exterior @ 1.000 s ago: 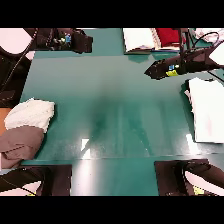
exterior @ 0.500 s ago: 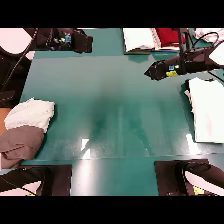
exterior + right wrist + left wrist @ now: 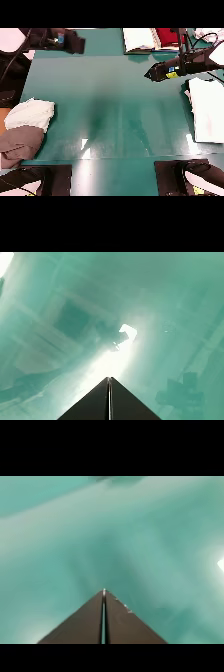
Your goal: Fold the shirts.
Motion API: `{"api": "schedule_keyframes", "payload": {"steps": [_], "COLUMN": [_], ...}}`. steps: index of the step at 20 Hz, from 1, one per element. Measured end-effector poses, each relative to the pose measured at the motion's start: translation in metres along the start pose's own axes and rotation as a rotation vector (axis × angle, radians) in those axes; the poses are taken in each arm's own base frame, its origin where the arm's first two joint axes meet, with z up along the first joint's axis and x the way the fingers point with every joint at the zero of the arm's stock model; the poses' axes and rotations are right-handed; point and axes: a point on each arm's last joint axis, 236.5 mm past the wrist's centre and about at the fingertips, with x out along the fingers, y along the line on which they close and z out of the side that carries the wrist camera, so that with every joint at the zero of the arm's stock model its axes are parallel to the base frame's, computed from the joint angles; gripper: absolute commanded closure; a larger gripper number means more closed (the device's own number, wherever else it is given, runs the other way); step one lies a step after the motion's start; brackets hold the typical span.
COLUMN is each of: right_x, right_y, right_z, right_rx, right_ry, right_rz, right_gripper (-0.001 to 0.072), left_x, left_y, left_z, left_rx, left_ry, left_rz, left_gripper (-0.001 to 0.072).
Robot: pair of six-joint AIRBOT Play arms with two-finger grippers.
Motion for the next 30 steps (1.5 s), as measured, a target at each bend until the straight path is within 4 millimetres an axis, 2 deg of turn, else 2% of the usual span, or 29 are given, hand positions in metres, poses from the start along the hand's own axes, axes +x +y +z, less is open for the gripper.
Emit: {"api": "schedule_keyframes", "payload": {"steps": [2,4,5,6,7,8,9,11,13,14,15,17,18,20,21,23,25,27,28,30], "right_x": [0.0,0.0,0.0,0.0,0.0,0.0,0.0,0.0,0.0,0.0,0.0,0.0,0.0,-0.001,-0.004,-0.014,-0.034,-0.06,-0.074,-0.104], "right_y": [0.0,0.0,0.0,0.0,0.0,0.0,0.0,0.0,0.0,0.0,-0.001,-0.001,-0.001,-0.001,0.0,0.004,0.01,0.017,0.021,0.029], "right_z": [-0.001,-0.001,-0.001,-0.001,-0.001,-0.001,-0.001,0.0,0.001,0.002,0.003,0.005,0.006,0.008,0.01,0.019,0.036,0.057,0.068,0.086], "right_rx": [0.0,0.0,0.0,0.0,0.0,0.0,0.0,0.0,0.0,0.0,0.0,0.0,0.0,-0.002,-0.004,-0.014,-0.031,-0.05,-0.059,-0.079], "right_ry": [0.003,0.005,0.005,0.005,0.005,0.005,0.004,0.0,-0.004,-0.008,-0.012,-0.02,-0.025,-0.036,-0.047,-0.096,-0.192,-0.316,-0.379,-0.493], "right_rz": [0.001,0.001,0.001,0.001,0.001,0.001,0.001,0.0,-0.001,-0.002,-0.002,-0.004,-0.004,-0.006,-0.006,-0.01,-0.017,-0.026,-0.03,-0.038], "right_gripper": [0.0695,0.0695,0.0695,0.0695,0.0695,0.0695,0.0695,0.0695,0.0695,0.0695,0.0695,0.0696,0.0695,0.0696,0.0696,0.0696,0.0696,0.0696,0.0697,0.0697], "left_x": [-0.002,-0.004,-0.005,-0.006,-0.009,-0.01,-0.011,-0.011,-0.009,-0.007,-0.006,-0.005,-0.005,-0.006,-0.008,-0.014,-0.027,-0.052,-0.068,-0.1], "left_y": [0.054,0.108,0.132,0.149,0.165,0.176,0.182,0.191,0.195,0.196,0.196,0.195,0.195,0.196,0.198,0.202,0.2,0.182,0.166,0.126], "left_z": [-0.04,-0.099,-0.135,-0.169,-0.205,-0.237,-0.269,-0.315,-0.344,-0.353,-0.359,-0.367,-0.37,-0.367,-0.358,-0.319,-0.251,-0.168,-0.127,-0.059], "left_rx": [-0.02,-0.093,-0.136,-0.173,-0.208,-0.232,-0.256,-0.282,-0.294,-0.297,-0.3,-0.309,-0.312,-0.315,-0.316,-0.298,-0.252,-0.185,-0.145,-0.058], "left_ry": [0.146,0.328,0.43,0.523,0.616,0.692,0.764,0.846,0.882,0.89,0.89,0.898,0.9,0.891,0.867,0.761,0.575,0.362,0.259,0.08], "left_rz": [0.138,0.258,0.31,0.345,0.376,0.394,0.402,0.411,0.416,0.413,0.41,0.407,0.405,0.408,0.412,0.432,0.444,0.431,0.408,0.34], "left_gripper": [0.0683,0.0682,0.068,0.0541,0.0119,-0.0003,-0.0013,-0.0013,-0.0013,0.0007,0.0198,0.0656,0.0685,0.0684,0.0684,0.0684,0.0684,0.0685,0.0684,0.0685]}}
